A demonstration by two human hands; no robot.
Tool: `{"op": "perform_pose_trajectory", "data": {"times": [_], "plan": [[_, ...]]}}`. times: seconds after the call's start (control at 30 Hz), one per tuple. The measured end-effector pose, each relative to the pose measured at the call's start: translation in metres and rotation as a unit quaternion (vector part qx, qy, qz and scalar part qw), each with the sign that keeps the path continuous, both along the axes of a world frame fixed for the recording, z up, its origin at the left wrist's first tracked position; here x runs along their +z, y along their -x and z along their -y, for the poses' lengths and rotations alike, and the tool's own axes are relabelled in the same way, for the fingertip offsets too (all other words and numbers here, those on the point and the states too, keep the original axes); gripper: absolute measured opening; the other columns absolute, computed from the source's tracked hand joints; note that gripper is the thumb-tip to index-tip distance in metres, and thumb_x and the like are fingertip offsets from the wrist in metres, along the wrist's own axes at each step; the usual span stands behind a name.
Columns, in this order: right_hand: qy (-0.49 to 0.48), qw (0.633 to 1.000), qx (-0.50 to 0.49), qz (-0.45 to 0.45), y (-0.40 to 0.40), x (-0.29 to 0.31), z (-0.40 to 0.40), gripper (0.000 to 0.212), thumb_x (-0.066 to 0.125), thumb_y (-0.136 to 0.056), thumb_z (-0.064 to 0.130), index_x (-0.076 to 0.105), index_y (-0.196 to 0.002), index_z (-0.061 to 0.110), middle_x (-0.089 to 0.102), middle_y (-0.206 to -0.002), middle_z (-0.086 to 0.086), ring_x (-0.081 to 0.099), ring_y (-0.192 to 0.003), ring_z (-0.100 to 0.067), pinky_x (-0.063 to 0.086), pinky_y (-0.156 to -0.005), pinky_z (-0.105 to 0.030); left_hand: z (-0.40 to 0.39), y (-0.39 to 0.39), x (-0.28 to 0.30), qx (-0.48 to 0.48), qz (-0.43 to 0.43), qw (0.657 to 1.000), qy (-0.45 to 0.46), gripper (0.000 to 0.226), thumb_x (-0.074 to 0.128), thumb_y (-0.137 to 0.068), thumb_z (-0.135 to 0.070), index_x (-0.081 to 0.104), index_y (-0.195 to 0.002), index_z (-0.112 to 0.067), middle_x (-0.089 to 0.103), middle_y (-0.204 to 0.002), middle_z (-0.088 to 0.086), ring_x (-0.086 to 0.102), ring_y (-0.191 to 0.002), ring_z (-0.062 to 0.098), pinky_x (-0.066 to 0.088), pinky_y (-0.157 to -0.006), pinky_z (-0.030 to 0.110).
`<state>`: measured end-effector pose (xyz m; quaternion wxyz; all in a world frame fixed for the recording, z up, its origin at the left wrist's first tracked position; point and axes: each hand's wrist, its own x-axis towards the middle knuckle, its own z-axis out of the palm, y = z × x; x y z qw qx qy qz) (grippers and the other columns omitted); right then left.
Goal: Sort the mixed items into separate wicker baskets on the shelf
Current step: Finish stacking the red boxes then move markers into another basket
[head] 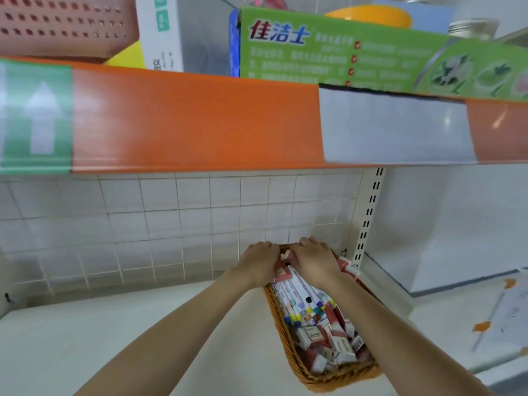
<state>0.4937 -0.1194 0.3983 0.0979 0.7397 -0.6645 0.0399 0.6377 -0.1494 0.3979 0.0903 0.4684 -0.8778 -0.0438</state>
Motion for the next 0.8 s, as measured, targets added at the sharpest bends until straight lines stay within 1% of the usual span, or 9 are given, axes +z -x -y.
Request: {"op": "perform_pose_trajectory", "data": {"times": [0.1,0.2,0.27,0.33,0.4,0.5,0.57,0.67,0.8], "plan": [[0.009,1.000,0.003,0.001,0.005,0.001,-0.014,0.037,0.046,-0.094,0.020,0.048,-0.131,0.011,0.049,-0.131,-0.007,0.041,-0.124,-0.025,0.033,-0.102,-0.034,-0.006,0.001,0.001,-0.001,-0.034,0.999,0.020,0.029,0.050,-0.095,-0.027,0.051,-0.118,-0.009,0.050,-0.116,0.007,0.050,-0.108,0.025,0.036,-0.086,0.029],[0.026,1.000,0.005,0.011,0.008,0.003,-0.030,0.042,0.050,-0.093,0.021,0.044,-0.134,0.012,0.048,-0.135,-0.007,0.041,-0.126,-0.024,0.033,-0.101,-0.034,-0.015,-0.002,0.002,0.001,-0.073,0.997,0.035,0.032,0.050,-0.094,-0.026,0.050,-0.122,-0.010,0.048,-0.118,0.006,0.050,-0.107,0.023,0.038,-0.088,0.029],[0.037,0.999,0.011,0.035,0.007,0.005,-0.041,0.044,0.053,-0.092,0.023,0.044,-0.134,0.012,0.049,-0.135,-0.006,0.042,-0.126,-0.024,0.035,-0.101,-0.033,-0.025,-0.005,0.002,-0.003,-0.099,0.994,0.044,0.032,0.052,-0.093,-0.024,0.052,-0.122,-0.011,0.048,-0.117,0.006,0.049,-0.107,0.023,0.039,-0.084,0.027],[0.044,0.997,0.023,0.065,0.002,0.007,-0.052,0.045,0.055,-0.092,0.025,0.045,-0.134,0.014,0.049,-0.135,-0.006,0.042,-0.127,-0.023,0.036,-0.103,-0.034,-0.037,-0.012,0.002,0.000,-0.123,0.991,0.045,0.033,0.057,-0.092,-0.030,0.055,-0.119,-0.012,0.048,-0.113,0.005,0.049,-0.105,0.020,0.040,-0.082,0.025],[0.043,0.994,0.036,0.090,-0.007,0.009,-0.065,0.047,0.056,-0.092,0.027,0.044,-0.136,0.016,0.048,-0.136,-0.005,0.041,-0.127,-0.023,0.034,-0.104,-0.034,-0.052,-0.022,0.001,0.012,-0.139,0.989,0.043,0.033,0.061,-0.091,-0.034,0.058,-0.116,-0.013,0.047,-0.109,0.003,0.050,-0.101,0.019,0.040,-0.080,0.024],[0.041,0.989,0.065,0.127,-0.025,0.006,-0.085,0.044,0.057,-0.091,0.027,0.047,-0.132,0.015,0.048,-0.134,-0.004,0.039,-0.126,-0.022,0.031,-0.101,-0.033,-0.078,-0.044,-0.002,0.031,-0.158,0.986,0.047,0.023,0.063,-0.088,-0.024,0.063,-0.109,-0.013,0.048,-0.099,0.003,0.053,-0.097,0.022,0.036,-0.073,0.021],[0.043,0.984,0.095,0.146,-0.042,0.003,-0.095,0.038,0.058,-0.091,0.026,0.050,-0.127,0.016,0.050,-0.129,-0.003,0.041,-0.124,-0.022,0.033,-0.097,-0.032,-0.097,-0.063,-0.006,0.054,-0.172,0.983,0.042,0.025,0.063,-0.085,-0.018,0.065,-0.110,-0.014,0.049,-0.099,0.002,0.055,-0.095,0.021,0.038,-0.076,0.020],[0.028,0.980,0.126,0.151,-0.070,-0.004,-0.107,0.038,0.059,-0.091,0.026,0.050,-0.126,0.015,0.049,-0.130,-0.003,0.040,-0.124,-0.022,0.035,-0.097,-0.033,-0.124,-0.097,-0.011,0.089,-0.158,0.983,0.028,0.026,0.063,-0.084,-0.015,0.064,-0.110,-0.011,0.047,-0.099,0.001,0.056,-0.094,0.021,0.040,-0.078,0.021],[0.009,0.973,0.165,0.161,-0.109,-0.011,-0.120,0.034,0.058,-0.089,0.024,0.052,-0.121,0.014,0.051,-0.127,-0.004,0.042,-0.123,-0.022,0.036,-0.096,-0.032,-0.147,-0.143,-0.013,0.125,-0.137,0.982,0.022,0.028,0.065,-0.083,-0.014,0.066,-0.111,-0.015,0.050,-0.103,0.002,0.054,-0.100,0.020,0.038,-0.081,0.018]]}}
